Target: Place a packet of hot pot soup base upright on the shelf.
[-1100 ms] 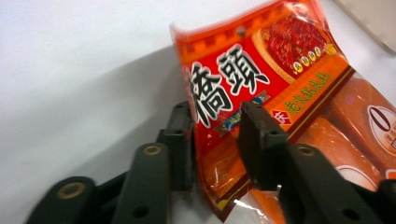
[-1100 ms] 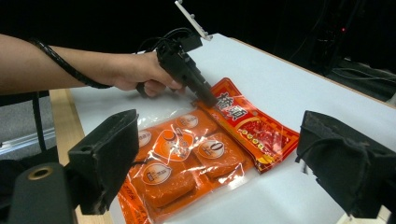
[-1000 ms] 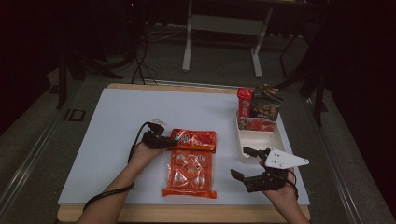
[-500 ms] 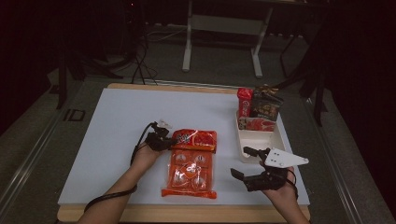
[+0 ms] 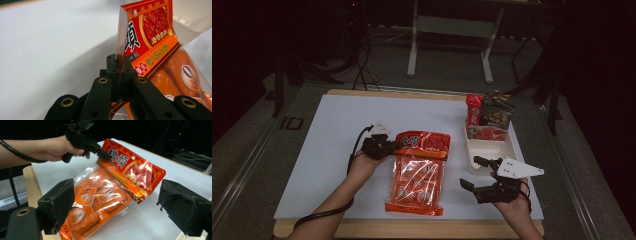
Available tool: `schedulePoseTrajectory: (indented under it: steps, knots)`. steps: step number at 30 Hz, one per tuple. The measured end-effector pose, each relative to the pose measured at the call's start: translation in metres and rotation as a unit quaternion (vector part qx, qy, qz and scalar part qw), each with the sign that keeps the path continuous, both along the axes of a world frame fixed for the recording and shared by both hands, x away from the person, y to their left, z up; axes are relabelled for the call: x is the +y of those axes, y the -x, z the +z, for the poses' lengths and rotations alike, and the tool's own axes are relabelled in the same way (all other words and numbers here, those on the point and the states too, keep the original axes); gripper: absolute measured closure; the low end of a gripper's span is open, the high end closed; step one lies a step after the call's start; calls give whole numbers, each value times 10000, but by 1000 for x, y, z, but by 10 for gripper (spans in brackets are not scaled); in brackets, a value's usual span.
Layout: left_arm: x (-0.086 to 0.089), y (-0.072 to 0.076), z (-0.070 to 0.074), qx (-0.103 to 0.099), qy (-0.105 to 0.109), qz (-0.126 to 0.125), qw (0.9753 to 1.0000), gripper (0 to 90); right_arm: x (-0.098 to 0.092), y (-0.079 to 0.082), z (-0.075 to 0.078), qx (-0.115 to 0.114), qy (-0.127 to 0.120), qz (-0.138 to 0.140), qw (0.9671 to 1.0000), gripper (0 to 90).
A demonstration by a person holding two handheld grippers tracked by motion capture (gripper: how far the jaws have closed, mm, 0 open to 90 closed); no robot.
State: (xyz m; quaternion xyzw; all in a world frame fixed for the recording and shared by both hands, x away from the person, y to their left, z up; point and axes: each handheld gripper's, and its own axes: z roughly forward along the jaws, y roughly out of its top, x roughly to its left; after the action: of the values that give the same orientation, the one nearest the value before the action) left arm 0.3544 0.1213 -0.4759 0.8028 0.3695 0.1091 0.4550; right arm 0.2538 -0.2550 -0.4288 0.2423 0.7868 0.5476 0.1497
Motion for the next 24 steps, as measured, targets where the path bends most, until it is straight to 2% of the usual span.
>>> schedulePoseTrajectory:
  steps: [8,14,19,24]
  knots:
    - [0,18,21,-276,165,-165,9993,898,-1,2,5,-48,3,-38,10000,163]
    - [-1,29,34,-465,194,-317,9982,898,-2,0,5,51,-22,-60,10000,196]
    - [-2,40,45,-599,365,-512,9962,899,-2,0,5,88,50,-48,9999,212]
    - [-7,56,59,-825,397,-719,9932,899,-3,1,7,-3,44,-133,9999,218]
